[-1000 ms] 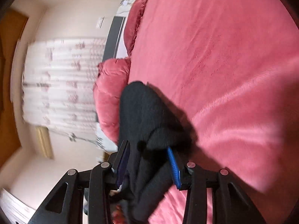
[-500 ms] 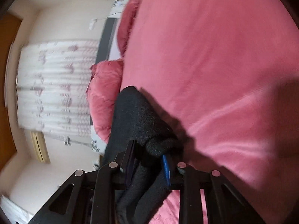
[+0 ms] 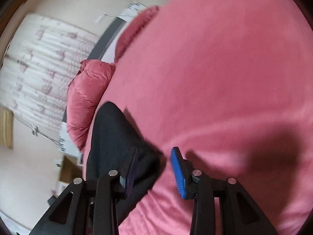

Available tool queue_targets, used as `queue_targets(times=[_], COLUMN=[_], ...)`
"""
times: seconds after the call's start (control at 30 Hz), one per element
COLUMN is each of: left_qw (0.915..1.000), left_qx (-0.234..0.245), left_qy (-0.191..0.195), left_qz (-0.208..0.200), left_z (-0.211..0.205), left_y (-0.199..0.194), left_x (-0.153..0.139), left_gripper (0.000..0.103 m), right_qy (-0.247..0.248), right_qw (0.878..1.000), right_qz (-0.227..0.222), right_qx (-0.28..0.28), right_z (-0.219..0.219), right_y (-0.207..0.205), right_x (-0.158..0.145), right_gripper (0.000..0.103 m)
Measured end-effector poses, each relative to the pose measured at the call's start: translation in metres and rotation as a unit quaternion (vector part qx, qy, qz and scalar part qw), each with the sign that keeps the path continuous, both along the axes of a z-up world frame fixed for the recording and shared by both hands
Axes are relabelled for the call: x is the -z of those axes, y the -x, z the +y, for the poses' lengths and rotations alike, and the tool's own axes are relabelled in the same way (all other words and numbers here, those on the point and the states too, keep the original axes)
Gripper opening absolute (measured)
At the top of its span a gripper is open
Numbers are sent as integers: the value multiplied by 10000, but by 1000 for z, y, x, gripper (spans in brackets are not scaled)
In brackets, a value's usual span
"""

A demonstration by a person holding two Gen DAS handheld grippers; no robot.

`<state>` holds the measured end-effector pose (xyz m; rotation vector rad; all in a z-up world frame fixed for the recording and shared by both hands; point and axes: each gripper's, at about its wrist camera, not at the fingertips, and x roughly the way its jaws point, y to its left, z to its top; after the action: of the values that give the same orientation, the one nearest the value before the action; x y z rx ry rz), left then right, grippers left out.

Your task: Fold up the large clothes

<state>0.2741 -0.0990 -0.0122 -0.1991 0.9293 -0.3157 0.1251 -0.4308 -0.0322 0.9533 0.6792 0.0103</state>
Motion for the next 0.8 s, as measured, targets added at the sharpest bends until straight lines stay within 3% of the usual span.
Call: queue_targets(times=[0.13, 0.2, 0.27, 0.43, 0.63, 0.7, 0.73, 0.8], left_qw=[9998, 9996, 9990, 9990, 9997, 9999, 10000, 9996], left_qx=[105, 185, 271, 236, 100, 48, -58, -246], left_qy=[-135, -210, -305, -305, -230, -115, -15, 104], left_qz=[-100, -107, -165, -228, -26, 11, -12, -24], left_z=[-1, -1, -6, -2, 10, 11, 14, 18], left_y=[15, 26, 36, 49, 54, 33, 24, 7], left_x=[3, 5, 4, 5, -2, -10, -17, -24], left_gripper=[31, 34, 37, 44, 46, 47, 49, 65], right_qy=[644, 919, 997, 574, 230, 248, 250, 285], right_qw=[9969, 9945, 9928, 9894, 9933, 9929, 9927, 9925], right_qz=[-161, -92, 53, 124, -419, -463, -470, -496], right_qx=[-430, -501, -664, -1331, -1053, -1070, -1080, -1077], right_z=[14, 20, 23, 32, 24, 24, 24, 23], right_y=[-38, -57, -67, -77, -59, -57, -57, -55], right_x=[-21, -20, -12, 17, 37, 39, 39, 39], right_gripper=[40, 49, 52, 52, 48, 47, 47, 47])
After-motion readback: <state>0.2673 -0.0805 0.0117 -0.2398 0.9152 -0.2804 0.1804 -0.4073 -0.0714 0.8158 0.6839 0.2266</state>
